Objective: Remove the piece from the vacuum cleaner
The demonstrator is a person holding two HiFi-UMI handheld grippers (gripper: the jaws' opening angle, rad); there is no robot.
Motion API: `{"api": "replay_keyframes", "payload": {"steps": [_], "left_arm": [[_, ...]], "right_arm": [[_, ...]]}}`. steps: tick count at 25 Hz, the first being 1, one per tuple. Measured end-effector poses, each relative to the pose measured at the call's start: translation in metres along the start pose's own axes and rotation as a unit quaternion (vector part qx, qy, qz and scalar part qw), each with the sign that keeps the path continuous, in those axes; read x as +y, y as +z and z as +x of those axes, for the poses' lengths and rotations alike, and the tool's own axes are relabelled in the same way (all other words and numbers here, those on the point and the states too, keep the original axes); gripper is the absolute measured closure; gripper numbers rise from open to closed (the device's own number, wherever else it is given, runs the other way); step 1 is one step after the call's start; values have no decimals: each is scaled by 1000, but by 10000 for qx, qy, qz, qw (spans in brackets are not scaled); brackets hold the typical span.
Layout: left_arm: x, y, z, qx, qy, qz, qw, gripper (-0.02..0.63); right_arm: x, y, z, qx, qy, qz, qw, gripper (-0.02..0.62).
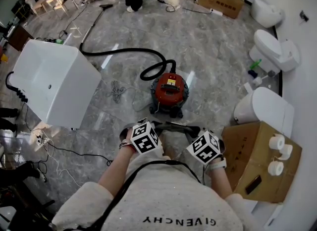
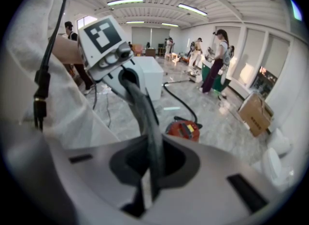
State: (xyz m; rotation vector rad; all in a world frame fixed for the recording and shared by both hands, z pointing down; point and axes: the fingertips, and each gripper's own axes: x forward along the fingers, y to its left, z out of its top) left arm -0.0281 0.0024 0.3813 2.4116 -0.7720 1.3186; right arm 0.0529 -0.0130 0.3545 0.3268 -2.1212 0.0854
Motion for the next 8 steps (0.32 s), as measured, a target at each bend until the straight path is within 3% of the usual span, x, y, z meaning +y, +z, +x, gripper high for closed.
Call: {"api": "replay_keyframes", "payload": {"steps": [8], "left_arm": [[-1, -4, -1, 52, -41, -28, 10000, 571]], "right_arm": [[3, 2, 2, 2, 45, -5, 10000, 568]]}}
